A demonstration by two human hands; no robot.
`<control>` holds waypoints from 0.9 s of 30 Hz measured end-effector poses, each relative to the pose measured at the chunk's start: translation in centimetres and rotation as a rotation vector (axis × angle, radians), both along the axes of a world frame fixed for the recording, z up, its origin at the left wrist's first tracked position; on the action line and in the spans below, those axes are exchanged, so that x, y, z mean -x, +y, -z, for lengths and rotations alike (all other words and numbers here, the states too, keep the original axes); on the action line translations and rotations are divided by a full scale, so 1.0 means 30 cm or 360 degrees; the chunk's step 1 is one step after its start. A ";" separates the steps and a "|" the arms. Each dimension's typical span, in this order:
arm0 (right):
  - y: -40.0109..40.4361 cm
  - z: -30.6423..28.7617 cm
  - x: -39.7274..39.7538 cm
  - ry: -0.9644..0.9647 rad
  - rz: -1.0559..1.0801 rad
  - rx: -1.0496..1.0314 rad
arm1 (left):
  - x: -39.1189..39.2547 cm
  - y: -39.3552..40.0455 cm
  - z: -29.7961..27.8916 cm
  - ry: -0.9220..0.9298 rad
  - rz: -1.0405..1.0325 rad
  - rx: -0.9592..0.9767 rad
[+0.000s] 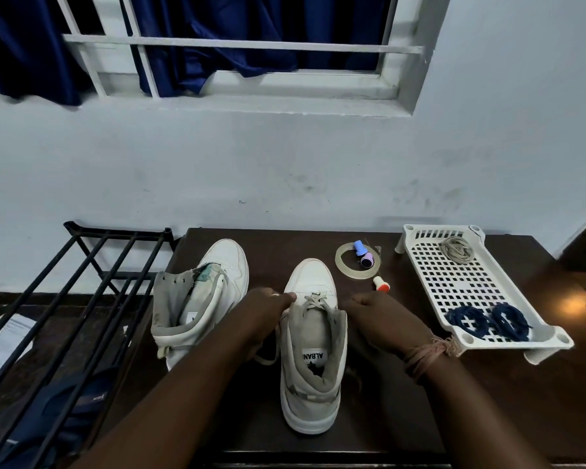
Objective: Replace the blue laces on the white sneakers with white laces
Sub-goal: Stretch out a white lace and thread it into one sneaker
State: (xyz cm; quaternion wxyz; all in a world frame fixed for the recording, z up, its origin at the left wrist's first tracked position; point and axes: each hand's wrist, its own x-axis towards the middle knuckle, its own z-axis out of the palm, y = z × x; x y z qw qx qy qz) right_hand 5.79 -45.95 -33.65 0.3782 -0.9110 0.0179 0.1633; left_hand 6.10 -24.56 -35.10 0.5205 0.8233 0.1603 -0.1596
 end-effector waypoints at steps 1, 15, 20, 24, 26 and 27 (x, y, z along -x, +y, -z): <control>-0.002 -0.005 -0.001 0.0012 0.0038 0.0004 | -0.001 0.002 -0.006 -0.0085 0.0014 -0.0142; -0.015 -0.035 0.004 0.0008 0.0187 0.0148 | -0.009 0.004 -0.005 -0.0230 0.0033 -0.0574; -0.010 -0.042 0.021 -0.0049 0.0091 0.0181 | 0.011 -0.003 0.004 -0.0308 -0.0011 -0.0556; -0.017 -0.096 0.020 -0.0086 0.0187 -0.0001 | 0.034 -0.016 -0.025 -0.0602 -0.0142 -0.0585; -0.003 -0.126 0.029 -0.0172 0.0220 -0.0022 | 0.053 -0.041 -0.058 -0.0950 -0.0216 -0.0699; 0.010 -0.134 0.034 -0.0279 0.0241 0.0005 | 0.066 -0.055 -0.075 -0.1017 -0.0196 -0.0709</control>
